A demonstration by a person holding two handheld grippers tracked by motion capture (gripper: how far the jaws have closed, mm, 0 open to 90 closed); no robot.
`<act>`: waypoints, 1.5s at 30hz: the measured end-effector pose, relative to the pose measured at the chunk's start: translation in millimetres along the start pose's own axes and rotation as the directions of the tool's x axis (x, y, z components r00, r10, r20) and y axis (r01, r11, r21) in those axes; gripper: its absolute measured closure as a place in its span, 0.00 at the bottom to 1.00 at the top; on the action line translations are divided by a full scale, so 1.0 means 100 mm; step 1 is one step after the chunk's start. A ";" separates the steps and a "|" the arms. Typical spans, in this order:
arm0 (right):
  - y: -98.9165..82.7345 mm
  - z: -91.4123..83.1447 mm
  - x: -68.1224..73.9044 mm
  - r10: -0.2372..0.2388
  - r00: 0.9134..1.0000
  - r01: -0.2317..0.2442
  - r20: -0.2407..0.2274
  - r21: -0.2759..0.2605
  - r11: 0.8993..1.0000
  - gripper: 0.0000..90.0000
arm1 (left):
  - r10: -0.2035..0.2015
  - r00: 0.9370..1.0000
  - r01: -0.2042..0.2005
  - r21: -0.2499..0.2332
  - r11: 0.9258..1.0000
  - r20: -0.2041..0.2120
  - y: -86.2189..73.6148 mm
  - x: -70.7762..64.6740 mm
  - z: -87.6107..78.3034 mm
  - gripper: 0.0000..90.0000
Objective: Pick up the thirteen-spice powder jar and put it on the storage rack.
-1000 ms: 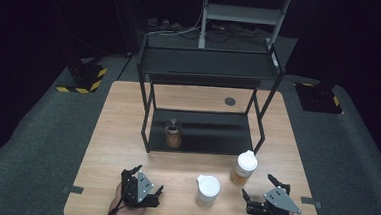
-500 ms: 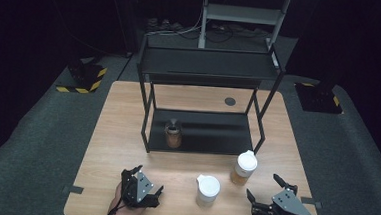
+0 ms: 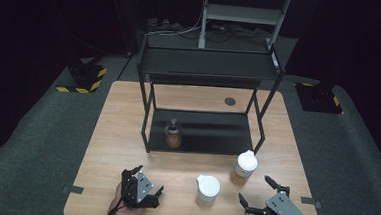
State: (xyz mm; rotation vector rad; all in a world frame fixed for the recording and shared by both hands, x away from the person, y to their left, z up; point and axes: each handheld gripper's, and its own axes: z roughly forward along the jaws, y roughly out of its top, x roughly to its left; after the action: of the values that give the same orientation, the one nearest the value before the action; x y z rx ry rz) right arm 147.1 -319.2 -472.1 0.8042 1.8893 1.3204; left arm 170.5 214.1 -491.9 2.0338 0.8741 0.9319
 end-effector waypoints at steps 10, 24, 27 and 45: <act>0.05 0.07 0.08 -0.003 0.997 0.002 -0.071 -0.009 1.000 0.00 | -0.004 1.000 0.004 0.000 1.000 0.008 0.00 0.02 0.00 0.01; 0.14 0.26 0.28 0.010 0.983 -0.012 -0.185 -0.007 1.000 0.00 | 0.002 1.000 -0.002 -0.004 1.000 0.019 -0.01 0.04 0.00 0.01; 0.14 0.30 0.32 0.005 0.980 -0.006 -0.200 -0.006 1.000 0.00 | 0.003 1.000 -0.003 -0.005 1.000 0.020 -0.01 0.04 0.00 0.01; 0.11 0.52 0.48 0.040 0.972 -0.037 -0.233 0.015 0.999 0.00 | 0.003 1.000 -0.003 -0.009 1.000 0.029 -0.02 0.05 -0.01 0.01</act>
State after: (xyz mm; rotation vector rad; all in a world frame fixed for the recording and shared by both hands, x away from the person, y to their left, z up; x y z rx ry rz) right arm 163.1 -250.5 -483.4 0.7198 2.0718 1.4849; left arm 172.3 219.4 -491.2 2.0363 0.8498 0.9043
